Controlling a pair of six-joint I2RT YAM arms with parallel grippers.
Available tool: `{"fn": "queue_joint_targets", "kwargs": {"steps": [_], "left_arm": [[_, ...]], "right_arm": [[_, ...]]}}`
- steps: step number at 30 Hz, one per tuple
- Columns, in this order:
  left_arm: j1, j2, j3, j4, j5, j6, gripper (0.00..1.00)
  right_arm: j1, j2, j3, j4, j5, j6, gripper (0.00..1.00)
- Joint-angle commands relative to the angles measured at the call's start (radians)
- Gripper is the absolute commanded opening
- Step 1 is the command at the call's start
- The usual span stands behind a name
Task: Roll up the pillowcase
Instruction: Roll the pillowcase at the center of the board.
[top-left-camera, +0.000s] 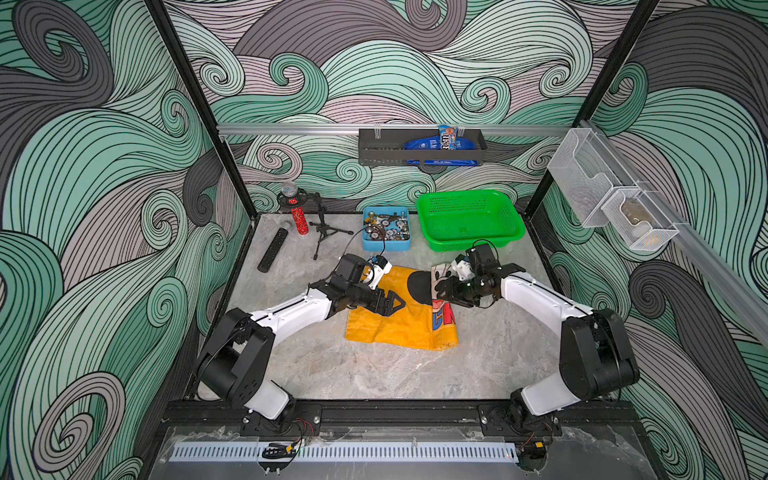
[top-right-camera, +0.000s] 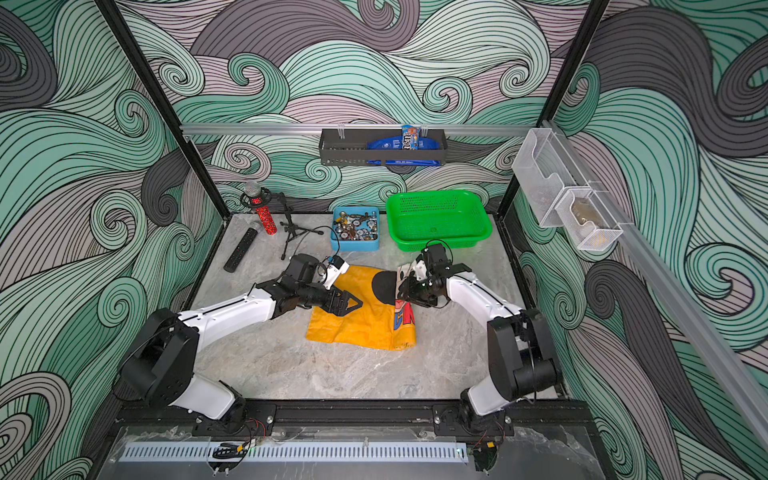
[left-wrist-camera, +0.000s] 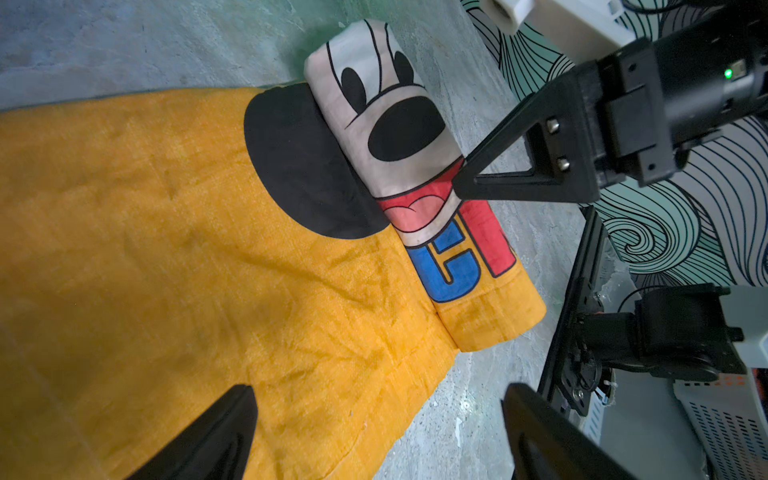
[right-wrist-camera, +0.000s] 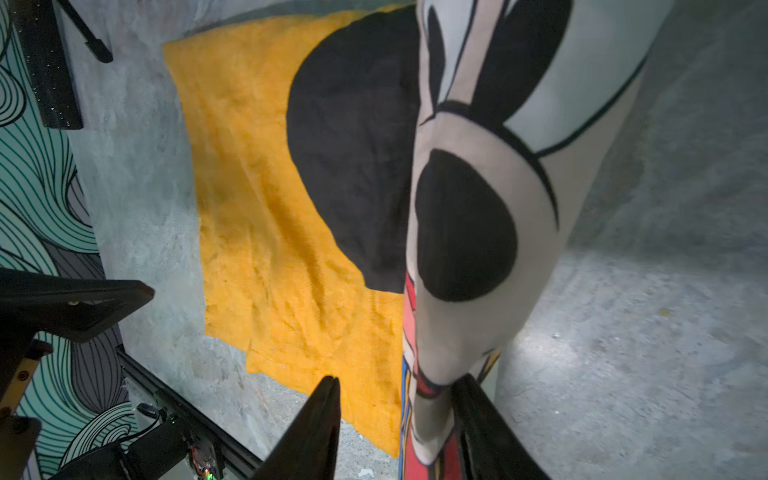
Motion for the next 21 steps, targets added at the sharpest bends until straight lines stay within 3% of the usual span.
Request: {"fn": "queue_joint_targets", "kwargs": {"steps": [1, 8, 14, 21], "left_arm": [[0.006, -0.013, -0.003, 0.007, 0.02, -0.002, 0.95], [0.005, -0.018, -0.015, 0.017, 0.029, -0.01, 0.96], [0.004, -0.032, -0.017, 0.032, 0.046, -0.033, 0.95], [-0.037, -0.041, -0.033, 0.1, 0.082, -0.106, 0.95]], "right_arm": [[0.041, 0.031, 0.043, 0.031, -0.036, 0.043, 0.47], [0.121, 0.154, 0.137, 0.077, -0.038, 0.029, 0.47], [0.13, 0.263, 0.154, 0.173, -0.077, -0.014, 0.46], [0.12, 0.297, 0.189, 0.278, -0.218, -0.023, 0.45]]}}
